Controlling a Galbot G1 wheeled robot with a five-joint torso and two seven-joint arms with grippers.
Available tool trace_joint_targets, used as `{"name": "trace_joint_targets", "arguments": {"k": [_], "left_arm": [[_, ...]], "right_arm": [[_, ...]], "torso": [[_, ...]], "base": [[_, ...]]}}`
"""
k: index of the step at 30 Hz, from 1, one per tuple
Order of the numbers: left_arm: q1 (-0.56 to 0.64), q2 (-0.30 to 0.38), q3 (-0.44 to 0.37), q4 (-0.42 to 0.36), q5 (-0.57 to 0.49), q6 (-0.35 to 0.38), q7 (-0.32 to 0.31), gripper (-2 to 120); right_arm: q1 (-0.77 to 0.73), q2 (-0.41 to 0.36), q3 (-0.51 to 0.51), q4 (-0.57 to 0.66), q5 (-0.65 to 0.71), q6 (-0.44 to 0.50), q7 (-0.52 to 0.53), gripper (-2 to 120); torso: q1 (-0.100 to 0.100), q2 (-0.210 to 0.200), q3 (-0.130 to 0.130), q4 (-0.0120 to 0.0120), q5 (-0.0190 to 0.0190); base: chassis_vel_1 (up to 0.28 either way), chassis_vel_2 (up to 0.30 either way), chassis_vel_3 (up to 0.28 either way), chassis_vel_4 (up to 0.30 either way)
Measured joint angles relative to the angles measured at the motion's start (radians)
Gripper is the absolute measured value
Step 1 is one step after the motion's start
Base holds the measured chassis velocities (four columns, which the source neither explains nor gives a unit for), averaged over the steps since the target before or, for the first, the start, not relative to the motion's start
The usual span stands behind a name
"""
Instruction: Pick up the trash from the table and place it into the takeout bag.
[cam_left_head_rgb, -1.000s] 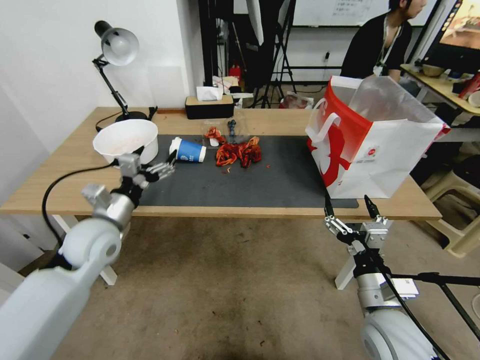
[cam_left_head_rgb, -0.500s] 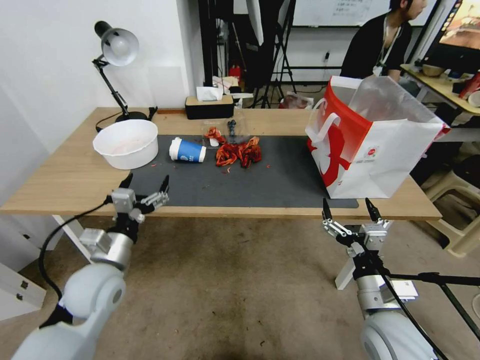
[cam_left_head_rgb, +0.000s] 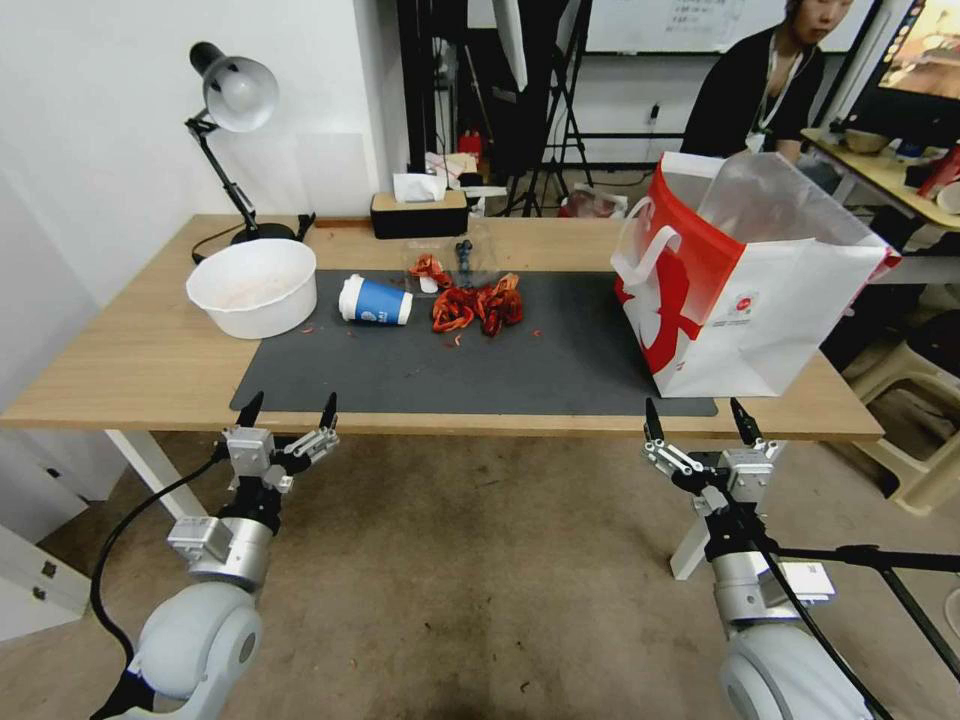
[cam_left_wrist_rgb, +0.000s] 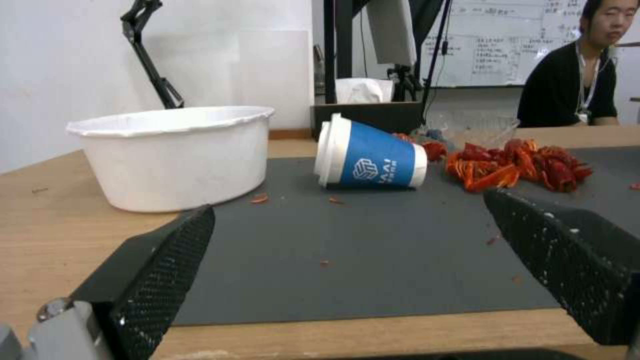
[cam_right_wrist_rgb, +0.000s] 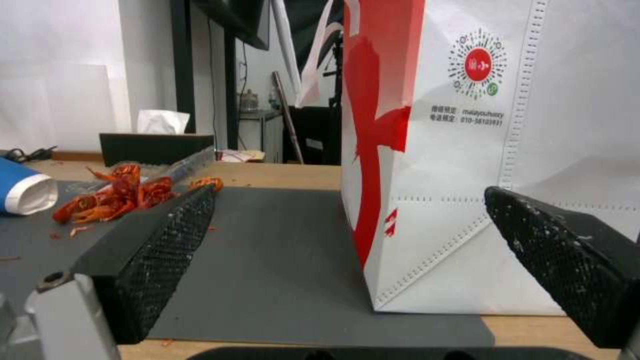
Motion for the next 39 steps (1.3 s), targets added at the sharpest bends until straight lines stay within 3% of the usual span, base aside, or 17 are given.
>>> {"name": "trace_joint_targets", "arguments": {"k": [12,26,33,34,35,39], "left_arm": [[-0.045,0.012,0.034,0.007,0.014,0.007,0.008,100],[-0.181,0.089,0.106,0.028,-0.045,0.078,0.019,100],[-0.29,0.172,0.154,0.102,-0.137,0.099,0.051,100],[-0.39,0.232,0.185,0.179,-0.211,0.105,0.108,100],[-0.433,0.253,0.196,0.21,-0.243,0.105,0.13,100],[-0.503,0.281,0.221,0.264,-0.316,0.119,0.159,100]], "right_arm": [[-0.003,0.003,0.0,0.0,-0.002,0.001,0.0,100],[0.013,-0.004,-0.011,-0.005,-0.003,-0.002,0.0,100],[0.016,-0.003,-0.012,-0.005,-0.005,-0.006,0.0,100],[0.018,-0.002,-0.01,-0.005,-0.006,-0.008,0.0,100],[0.02,0.0,-0.009,-0.005,-0.006,-0.009,0.0,100],[0.023,0.002,-0.009,-0.006,-0.009,-0.011,0.0,100]], "torso": [[0.0,0.0,0.0,0.0,-0.0001],[0.0,0.0,0.0,0.0002,-0.0002],[0.0,0.0,0.0,0.0001,-0.0002],[0.0,0.0,0.0,0.0001,-0.0002],[0.0,0.0,0.0,-0.0003,-0.0001],[0.0,0.0,0.0,0.0001,-0.0002]], "base": [[0.0,0.0,0.0,0.0],[0.0,0.0,0.0,0.0],[0.0,0.0,0.0,0.0],[0.0,0.0,0.0,0.0],[0.0,0.0,0.0,0.0],[0.0,0.0,0.0,0.0]]}}
